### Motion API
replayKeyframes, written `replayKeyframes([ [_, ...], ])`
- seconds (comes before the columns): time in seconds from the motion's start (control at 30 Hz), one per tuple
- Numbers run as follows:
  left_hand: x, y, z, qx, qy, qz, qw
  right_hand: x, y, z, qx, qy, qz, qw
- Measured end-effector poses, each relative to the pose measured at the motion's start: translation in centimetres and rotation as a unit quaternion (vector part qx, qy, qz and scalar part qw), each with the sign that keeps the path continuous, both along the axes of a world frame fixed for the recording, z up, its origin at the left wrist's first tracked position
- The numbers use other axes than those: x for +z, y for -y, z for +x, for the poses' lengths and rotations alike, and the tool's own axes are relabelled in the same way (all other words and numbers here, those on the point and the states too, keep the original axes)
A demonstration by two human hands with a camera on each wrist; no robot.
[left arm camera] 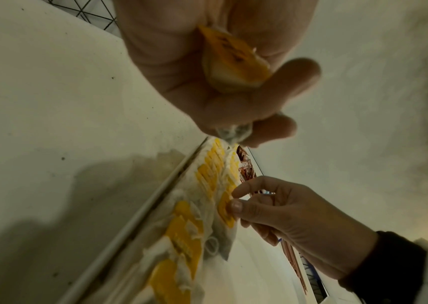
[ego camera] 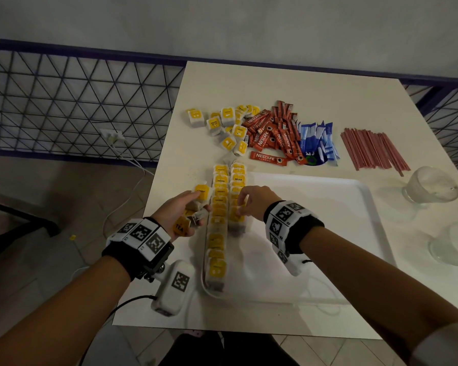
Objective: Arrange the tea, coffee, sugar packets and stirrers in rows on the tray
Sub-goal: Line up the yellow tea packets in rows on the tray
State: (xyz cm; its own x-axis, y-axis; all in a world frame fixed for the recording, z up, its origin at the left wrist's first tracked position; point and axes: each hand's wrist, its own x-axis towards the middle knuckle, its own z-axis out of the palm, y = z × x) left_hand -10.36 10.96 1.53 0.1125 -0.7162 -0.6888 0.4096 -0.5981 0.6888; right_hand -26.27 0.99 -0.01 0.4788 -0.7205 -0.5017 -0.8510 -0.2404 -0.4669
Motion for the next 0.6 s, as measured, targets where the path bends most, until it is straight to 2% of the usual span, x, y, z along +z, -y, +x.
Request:
replayKeyframes([
  [0.07, 0.2, 0.1, -0.3, -0.012, 0.018, -0.009, 1.0, 0.2, 0.3, -0.3, -0.018, 0.023, -0.002, 1.0],
  [0.17, 0.5, 0.3, -0.6, -0.025, 0.037, -0.03, 0.999, 1.1, 0.5, -0.8, -0.058, 0.107, -0.002, 0.993],
  [0.33, 1.0, 0.8, -1.1, -0.03, 0.05, -0.06, 0.997, 2.7, -0.1, -1.1, -0.117, 0.232, 0.069, 0.963],
  [0.6, 2.1, 0.9, -2.6, -0.088, 0.084, -0.079, 0.989, 4.1, -1.0, -0.8, -0.09, 0.274, 0.049, 0.956],
])
